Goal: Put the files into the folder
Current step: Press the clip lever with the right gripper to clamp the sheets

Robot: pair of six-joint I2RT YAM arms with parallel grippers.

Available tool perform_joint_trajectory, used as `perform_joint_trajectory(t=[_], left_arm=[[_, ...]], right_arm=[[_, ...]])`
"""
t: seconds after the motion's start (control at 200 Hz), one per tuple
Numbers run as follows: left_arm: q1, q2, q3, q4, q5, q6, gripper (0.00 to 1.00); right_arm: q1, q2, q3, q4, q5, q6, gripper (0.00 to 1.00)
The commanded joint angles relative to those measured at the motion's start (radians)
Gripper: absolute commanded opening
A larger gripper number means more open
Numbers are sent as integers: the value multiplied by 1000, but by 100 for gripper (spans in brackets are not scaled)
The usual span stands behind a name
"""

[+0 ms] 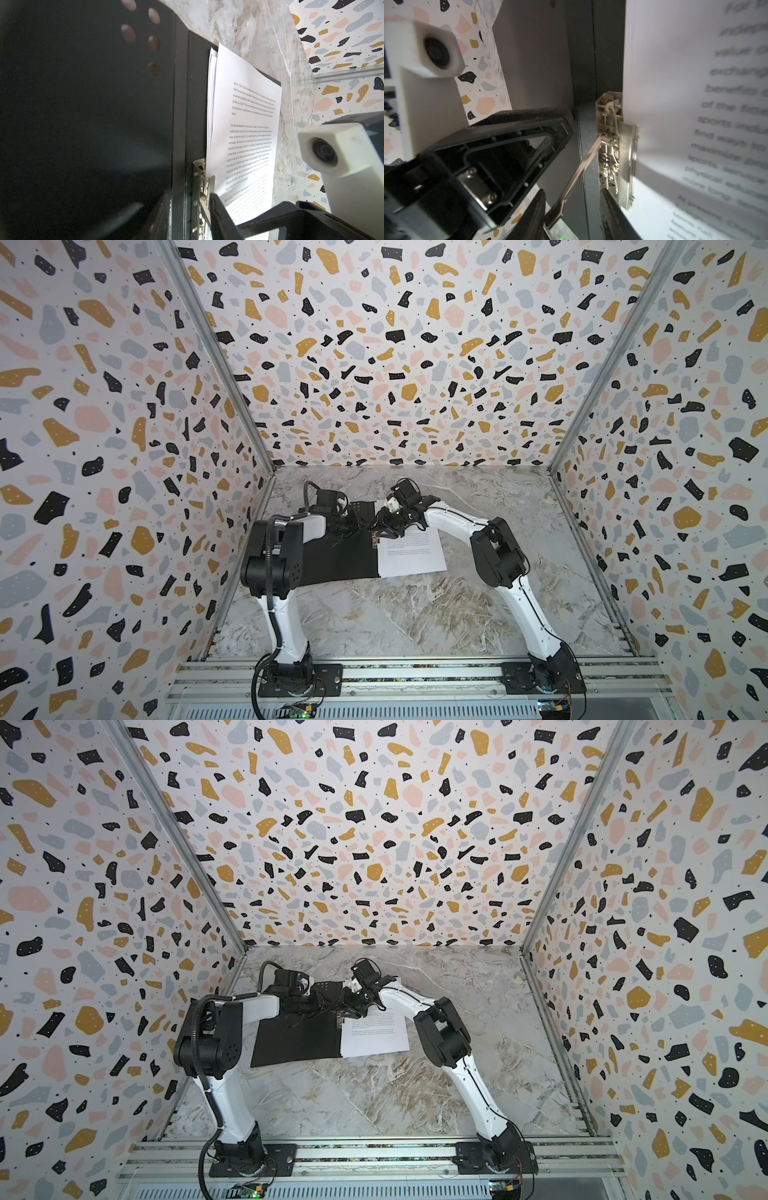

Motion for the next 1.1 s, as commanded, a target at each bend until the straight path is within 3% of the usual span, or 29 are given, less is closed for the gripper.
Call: perform_joint_trajectory(t=[0.0,0.275,0.546,0.811,1.091], left_arm=[[-5,12,14,16,2,-5,35],[-6,15,13,27,3,-10,35],[-26,15,15,23,7,-17,35],[-37,2,-1,-7,-16,-16,28],[-37,-23,-9,-13,-13,-23,28]], right_arm=[[10,-12,27,-46,-5,-16,39],[10,-30,-13,-41,-2,-24,19],[10,-64,-110,20,-8,-18,8],[4,-88,-170,50,-5,-28,6],[4,-97,-178,59,-11,-37,7]])
